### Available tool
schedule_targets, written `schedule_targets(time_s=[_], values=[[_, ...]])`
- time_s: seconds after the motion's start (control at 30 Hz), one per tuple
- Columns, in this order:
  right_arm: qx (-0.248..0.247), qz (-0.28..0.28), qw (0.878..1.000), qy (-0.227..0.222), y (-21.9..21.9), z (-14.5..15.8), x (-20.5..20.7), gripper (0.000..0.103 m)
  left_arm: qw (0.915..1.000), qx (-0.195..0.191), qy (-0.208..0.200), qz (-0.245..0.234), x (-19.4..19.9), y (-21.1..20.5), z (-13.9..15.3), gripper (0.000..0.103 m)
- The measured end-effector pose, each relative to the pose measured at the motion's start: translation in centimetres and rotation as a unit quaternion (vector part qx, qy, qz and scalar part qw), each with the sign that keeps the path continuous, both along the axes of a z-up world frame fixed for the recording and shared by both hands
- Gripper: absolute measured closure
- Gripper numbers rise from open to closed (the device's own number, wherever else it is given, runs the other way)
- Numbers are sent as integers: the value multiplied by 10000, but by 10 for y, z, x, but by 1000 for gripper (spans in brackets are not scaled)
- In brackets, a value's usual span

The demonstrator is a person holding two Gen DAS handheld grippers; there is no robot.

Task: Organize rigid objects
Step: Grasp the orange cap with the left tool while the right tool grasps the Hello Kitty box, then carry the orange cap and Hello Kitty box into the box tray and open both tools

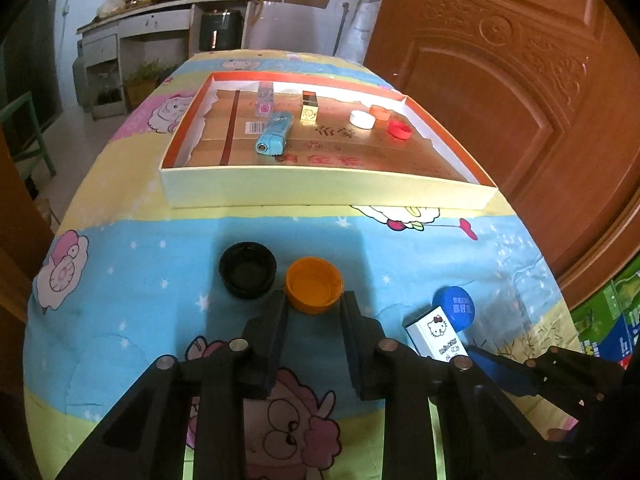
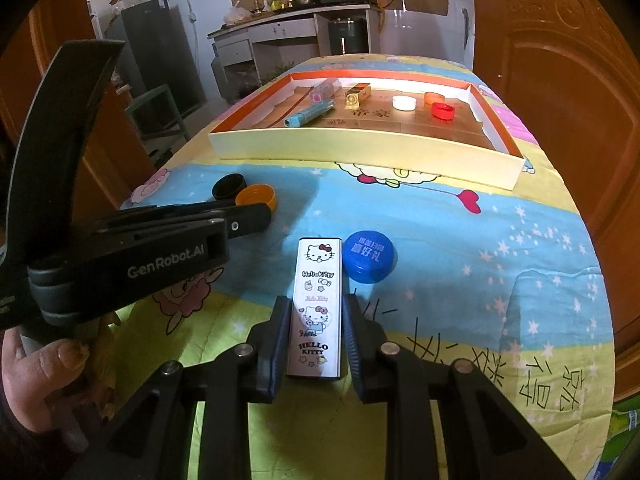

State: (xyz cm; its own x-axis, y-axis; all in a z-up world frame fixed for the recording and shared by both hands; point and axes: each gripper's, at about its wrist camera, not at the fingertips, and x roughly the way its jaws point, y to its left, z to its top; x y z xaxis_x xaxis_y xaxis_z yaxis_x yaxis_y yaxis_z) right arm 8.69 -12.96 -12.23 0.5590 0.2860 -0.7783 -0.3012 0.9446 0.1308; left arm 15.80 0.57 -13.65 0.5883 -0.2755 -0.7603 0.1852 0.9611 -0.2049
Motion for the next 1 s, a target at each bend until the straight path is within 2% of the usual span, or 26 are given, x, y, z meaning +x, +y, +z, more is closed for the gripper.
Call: schedule_targets(time_s=[0.47, 0.77, 1.0], values=[[177, -20, 9998, 28, -5, 1, -1, 77, 9999, 27, -116, -70, -9, -3, 4, 79], [152, -11, 9999, 25, -3, 1, -2, 76, 9999, 74, 92, -55, -1, -3, 0, 78], [248, 8, 9997, 46, -7, 0, -1, 76, 9994, 348, 70, -57, 7, -11, 1, 77]])
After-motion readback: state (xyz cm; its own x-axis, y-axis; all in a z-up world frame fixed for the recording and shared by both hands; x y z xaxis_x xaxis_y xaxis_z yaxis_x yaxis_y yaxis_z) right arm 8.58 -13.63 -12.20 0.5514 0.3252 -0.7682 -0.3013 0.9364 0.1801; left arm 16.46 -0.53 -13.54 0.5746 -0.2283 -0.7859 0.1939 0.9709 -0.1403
